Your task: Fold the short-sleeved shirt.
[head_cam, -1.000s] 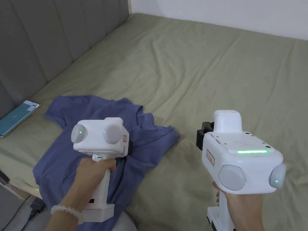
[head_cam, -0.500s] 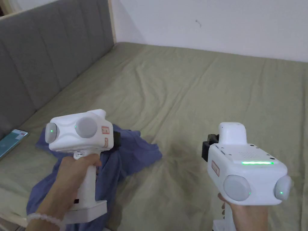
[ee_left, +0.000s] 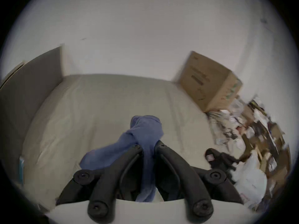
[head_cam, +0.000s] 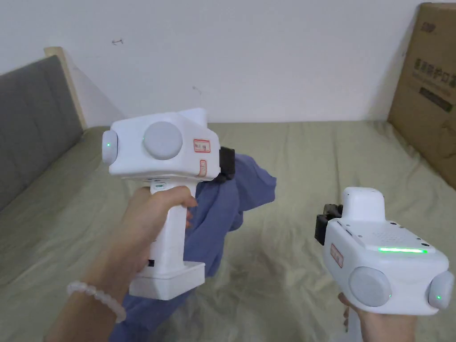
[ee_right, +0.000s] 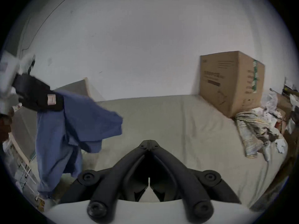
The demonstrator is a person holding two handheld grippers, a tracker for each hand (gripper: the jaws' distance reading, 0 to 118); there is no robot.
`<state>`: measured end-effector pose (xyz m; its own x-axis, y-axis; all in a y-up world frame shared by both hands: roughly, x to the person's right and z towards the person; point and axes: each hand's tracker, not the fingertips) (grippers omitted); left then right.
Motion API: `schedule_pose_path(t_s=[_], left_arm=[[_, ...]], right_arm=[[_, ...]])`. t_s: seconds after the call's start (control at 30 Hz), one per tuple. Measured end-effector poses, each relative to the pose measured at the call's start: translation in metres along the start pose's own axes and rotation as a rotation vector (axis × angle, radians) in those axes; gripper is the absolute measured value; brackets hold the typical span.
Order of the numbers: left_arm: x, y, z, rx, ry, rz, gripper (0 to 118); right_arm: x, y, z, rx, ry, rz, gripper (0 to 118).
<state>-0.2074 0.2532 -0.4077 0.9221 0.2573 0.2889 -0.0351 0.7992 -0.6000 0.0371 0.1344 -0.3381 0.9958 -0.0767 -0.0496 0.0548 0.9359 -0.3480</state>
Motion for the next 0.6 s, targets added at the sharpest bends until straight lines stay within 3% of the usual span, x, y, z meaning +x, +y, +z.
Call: schedule_pose_path(t_s=[0.2,0.3,0.4,0.6], left_arm=[[0.116,0.012,-0.039,0.004,-0.259,-0.130,10],[0.147,-0.013,-0.070,-0.060,-0.263,-0.157,10],[0.147,-0.068,-0.116,-0.222,-0.292,-0.065,10],[0.116,-0.201,-0.193,-0.559,-0.149,-0.081,10]], right_arm=[[0.091,0.001,0.032,0.024,-0.192,-0.074,0],[0.129,-0.007,0.046,0.020,-0.271,-0.110,0],[0.155,-0.021,0.054,0.000,-0.318,-0.130,0],[0.161,-0.041,0.052,-0.070,-0.332,-0.116,0]])
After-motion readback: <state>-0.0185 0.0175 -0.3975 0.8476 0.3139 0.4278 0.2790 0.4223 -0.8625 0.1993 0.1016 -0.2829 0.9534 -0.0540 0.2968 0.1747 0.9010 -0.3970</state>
